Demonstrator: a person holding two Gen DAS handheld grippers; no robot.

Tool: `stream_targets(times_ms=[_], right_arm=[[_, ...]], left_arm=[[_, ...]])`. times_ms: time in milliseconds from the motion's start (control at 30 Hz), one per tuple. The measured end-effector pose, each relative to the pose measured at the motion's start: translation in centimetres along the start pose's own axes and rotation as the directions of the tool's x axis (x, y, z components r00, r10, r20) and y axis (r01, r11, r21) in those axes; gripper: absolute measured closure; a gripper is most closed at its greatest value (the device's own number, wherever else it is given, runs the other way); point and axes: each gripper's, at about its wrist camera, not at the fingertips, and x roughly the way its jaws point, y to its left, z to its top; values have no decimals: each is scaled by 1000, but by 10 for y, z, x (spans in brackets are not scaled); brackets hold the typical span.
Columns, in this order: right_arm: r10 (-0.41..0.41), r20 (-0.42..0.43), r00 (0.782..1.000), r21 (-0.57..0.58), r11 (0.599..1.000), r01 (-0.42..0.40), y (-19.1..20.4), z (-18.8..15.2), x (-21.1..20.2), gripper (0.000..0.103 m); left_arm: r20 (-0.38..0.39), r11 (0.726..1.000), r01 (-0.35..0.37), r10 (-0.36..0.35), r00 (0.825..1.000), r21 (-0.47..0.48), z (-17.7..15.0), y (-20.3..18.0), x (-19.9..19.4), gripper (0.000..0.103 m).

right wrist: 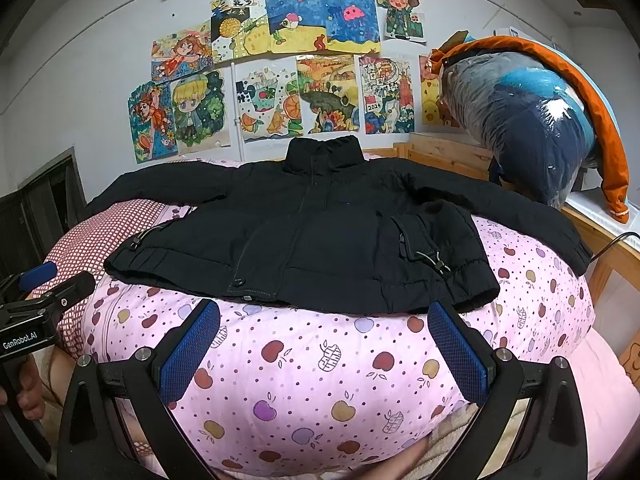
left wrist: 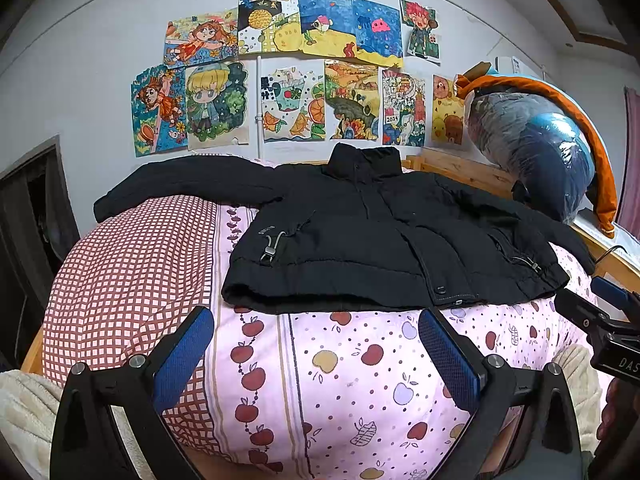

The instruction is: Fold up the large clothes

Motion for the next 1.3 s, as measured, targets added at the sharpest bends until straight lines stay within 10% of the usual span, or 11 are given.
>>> stream_targets(times_ms=[1300], right_arm=[[-42,-107,993,6,999,43,-12,-15,29,1]], left_arm=[[-75,999,-28,29,997,18,0,-7,18,0]])
